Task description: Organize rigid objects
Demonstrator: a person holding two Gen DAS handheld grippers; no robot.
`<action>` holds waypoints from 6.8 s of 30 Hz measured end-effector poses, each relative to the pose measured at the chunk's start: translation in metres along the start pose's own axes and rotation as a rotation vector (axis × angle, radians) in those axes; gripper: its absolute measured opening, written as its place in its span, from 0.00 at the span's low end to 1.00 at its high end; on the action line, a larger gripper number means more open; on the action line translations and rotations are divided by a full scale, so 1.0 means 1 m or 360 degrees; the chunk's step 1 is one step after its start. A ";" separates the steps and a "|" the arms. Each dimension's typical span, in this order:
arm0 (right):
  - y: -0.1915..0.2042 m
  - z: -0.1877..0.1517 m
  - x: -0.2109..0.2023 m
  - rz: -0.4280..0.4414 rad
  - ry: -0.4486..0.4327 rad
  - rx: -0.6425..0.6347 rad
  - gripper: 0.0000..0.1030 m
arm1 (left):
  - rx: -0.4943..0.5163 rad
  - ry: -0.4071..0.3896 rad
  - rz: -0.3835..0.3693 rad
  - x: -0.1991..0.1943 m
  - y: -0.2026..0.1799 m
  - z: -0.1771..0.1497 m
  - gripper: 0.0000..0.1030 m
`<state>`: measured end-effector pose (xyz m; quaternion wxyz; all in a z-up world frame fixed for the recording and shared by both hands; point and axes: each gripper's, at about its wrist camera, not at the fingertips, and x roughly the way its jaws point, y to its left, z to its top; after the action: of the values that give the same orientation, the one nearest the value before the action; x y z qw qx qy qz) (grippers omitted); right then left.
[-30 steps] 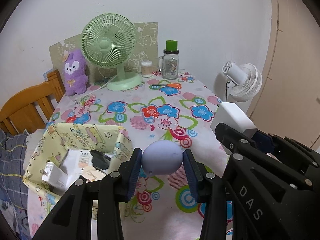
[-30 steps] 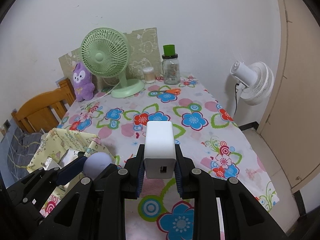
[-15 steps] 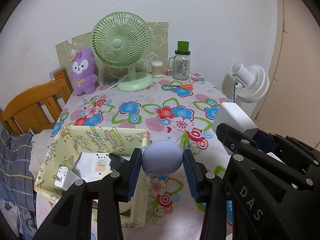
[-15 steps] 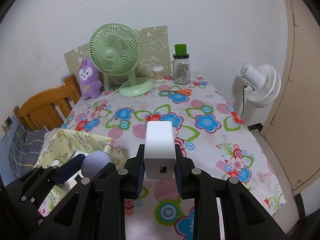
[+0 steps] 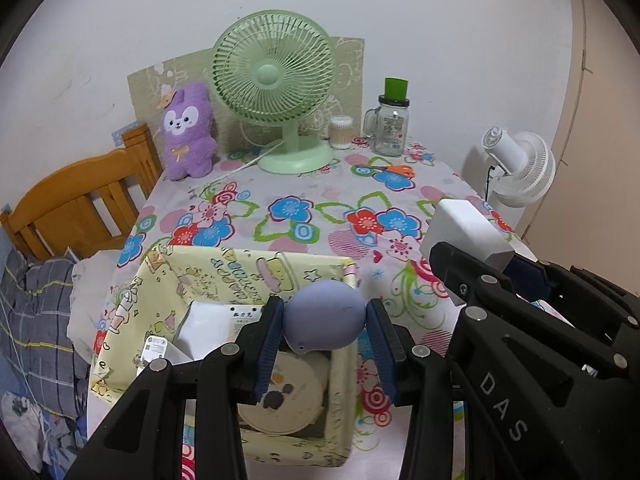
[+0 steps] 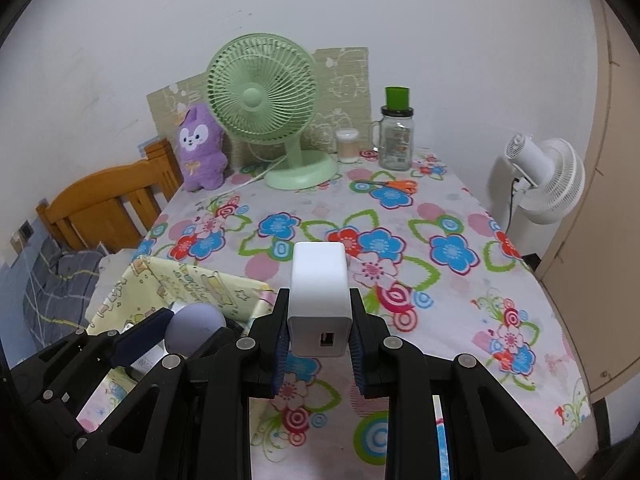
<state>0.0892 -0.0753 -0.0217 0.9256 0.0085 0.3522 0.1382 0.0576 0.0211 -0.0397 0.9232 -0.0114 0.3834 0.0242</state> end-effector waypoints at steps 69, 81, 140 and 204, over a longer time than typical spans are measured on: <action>0.106 -0.012 0.091 0.0215 0.0315 -0.0152 0.29 | -0.0005 0.0203 0.0046 0.062 0.112 -0.016 0.81; 0.099 -0.010 0.065 0.0162 0.0196 -0.0196 0.68 | -0.0013 0.0136 0.0014 0.042 0.102 -0.017 0.92; -0.037 -0.005 -0.070 -0.0068 -0.0179 -0.0142 0.97 | 0.0023 -0.0191 0.0044 -0.059 -0.019 -0.008 1.00; -0.087 -0.023 -0.122 -0.0174 -0.0374 -0.0060 1.00 | -0.0087 -0.0307 0.0018 -0.094 -0.022 -0.014 1.00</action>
<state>0.0089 -0.1924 0.0304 0.9667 -0.0119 0.2386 0.0921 -0.0174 -0.0053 0.0166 0.9550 -0.0322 0.2919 0.0410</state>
